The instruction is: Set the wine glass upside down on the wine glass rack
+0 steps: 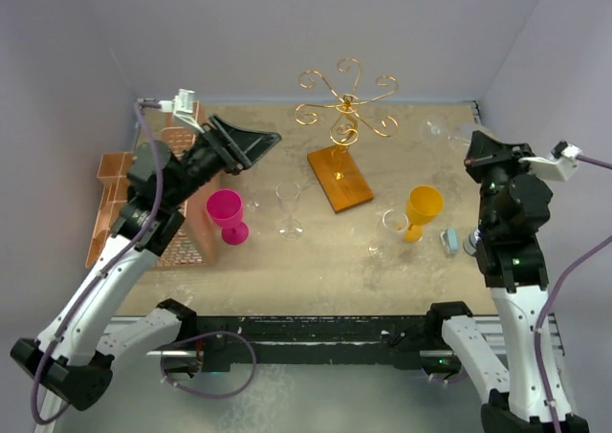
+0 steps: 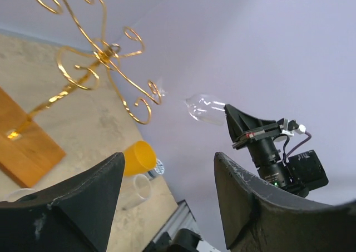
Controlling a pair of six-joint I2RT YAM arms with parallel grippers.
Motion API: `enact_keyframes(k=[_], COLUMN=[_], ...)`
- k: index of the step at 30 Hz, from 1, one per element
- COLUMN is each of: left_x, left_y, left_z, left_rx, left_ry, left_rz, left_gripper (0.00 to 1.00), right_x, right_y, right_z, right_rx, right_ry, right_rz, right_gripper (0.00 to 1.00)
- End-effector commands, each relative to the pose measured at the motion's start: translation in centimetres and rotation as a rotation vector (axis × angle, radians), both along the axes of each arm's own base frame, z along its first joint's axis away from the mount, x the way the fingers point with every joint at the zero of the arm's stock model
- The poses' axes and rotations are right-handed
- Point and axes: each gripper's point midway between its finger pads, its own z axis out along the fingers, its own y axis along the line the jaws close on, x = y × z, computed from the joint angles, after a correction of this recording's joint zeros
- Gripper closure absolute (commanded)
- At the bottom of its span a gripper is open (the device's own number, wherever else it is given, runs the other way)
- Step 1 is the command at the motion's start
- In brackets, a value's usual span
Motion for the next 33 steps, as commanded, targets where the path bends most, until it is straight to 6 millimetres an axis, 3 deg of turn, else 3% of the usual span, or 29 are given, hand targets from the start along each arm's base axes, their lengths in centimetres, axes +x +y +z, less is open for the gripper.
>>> enact_keyframes(k=[1, 4, 9, 11, 17, 24, 33], left_x=[-1.3, -1.7, -1.7, -2.4, -1.5, 0.6, 0.9], left_y=[-3.4, -6.0, -10.9, -13.2, -17.8, -19.3, -19.7], left_z=[5.1, 6.7, 7.8, 8.4, 9.6, 10.2, 10.9], left_rx=[-0.121, -0.169, -0.227, -0.242, -0.311, -0.44, -0.556], left_ry=[-0.099, -0.111, -0.077, -0.07, -0.045, 0.035, 0.061], left_rz=[-0.049, -0.097, -0.104, -0.121, -0.109, -0.049, 0.014], left_gripper=[0.38, 0.38, 0.38, 0.38, 0.36, 0.36, 0.29], right_x=[-4.4, -6.6, -9.9, -10.9, -13.7, -13.3, -12.9], right_y=[0.2, 0.3, 1.4, 2.2, 4.8, 6.7, 8.7], right_z=[9.2, 11.7, 15.2, 16.3, 18.3, 17.2, 15.8], right_rx=[0.05, 0.06, 0.049, 0.04, 0.028, 0.014, 0.004], right_ry=[-0.292, -0.376, -0.503, -0.547, -0.674, -0.664, -0.653], right_rz=[0.033, 0.049, 0.123, 0.172, 0.334, 0.439, 0.556], right_gripper=[1.0, 1.0, 1.0, 1.0, 1.0, 1.0, 1.0])
